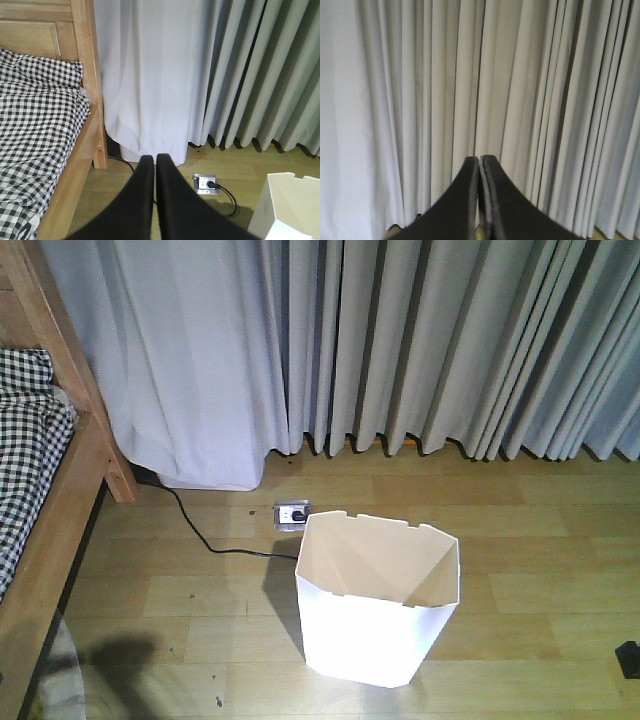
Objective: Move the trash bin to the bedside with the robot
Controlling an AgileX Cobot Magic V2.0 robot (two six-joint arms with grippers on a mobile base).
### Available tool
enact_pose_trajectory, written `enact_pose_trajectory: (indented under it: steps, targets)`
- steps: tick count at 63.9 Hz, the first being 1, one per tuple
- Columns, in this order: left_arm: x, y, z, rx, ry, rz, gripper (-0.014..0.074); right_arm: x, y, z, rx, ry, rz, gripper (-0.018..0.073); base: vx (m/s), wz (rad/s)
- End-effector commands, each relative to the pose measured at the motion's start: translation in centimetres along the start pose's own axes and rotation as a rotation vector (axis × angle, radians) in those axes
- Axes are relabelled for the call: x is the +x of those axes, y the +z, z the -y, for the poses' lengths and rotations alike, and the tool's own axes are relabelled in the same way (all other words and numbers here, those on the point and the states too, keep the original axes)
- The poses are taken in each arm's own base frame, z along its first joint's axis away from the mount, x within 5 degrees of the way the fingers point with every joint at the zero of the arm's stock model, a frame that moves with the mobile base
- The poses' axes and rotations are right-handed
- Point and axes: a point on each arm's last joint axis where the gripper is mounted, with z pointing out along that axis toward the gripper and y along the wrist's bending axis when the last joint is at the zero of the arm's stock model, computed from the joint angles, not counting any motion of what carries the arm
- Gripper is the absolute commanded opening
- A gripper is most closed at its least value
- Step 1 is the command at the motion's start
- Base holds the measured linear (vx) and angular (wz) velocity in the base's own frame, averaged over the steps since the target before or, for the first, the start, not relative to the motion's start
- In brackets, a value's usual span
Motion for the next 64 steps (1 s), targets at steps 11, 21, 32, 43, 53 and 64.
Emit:
enact_pose_trajectory:
  steps: [11, 21, 32, 43, 53, 64]
  targets:
    - [-0.54, -0.08, 0.08, 0.011, -0.006, 0.076, -0.0006, -0.45, -0.08, 0.04, 0.007, 0.018, 0.072, -0.0009, 0.0, 0.0]
    - [-0.54, -0.08, 0.08, 0.011, -0.006, 0.076, -0.0006, -0.45, -0.08, 0.04, 0.008, 0.01, 0.072, -0.0009, 0.0, 0.0]
    - [-0.54, -0.08, 0.08, 0.011, -0.006, 0.076, -0.0006, -0.45, -0.08, 0.04, 0.008, 0.013, 0.072, -0.0009, 0.0, 0.0]
    - [-0.54, -0.08, 0.08, 0.011, -0.006, 0.076, -0.0006, -0.45, -0.08, 0.04, 0.008, 0.013, 0.072, -0.0009, 0.0, 0.0]
    - [-0.54, -0.08, 0.08, 0.011, -0.006, 0.076, -0.0006, -0.45, -0.08, 0.04, 0.008, 0.013, 0.072, -0.0009, 0.0, 0.0]
    - [-0.54, -0.08, 0.08, 0.011, -0.006, 0.076, -0.0006, -0.45, -0.08, 0.04, 0.008, 0.013, 0.072, -0.0009, 0.0, 0.0]
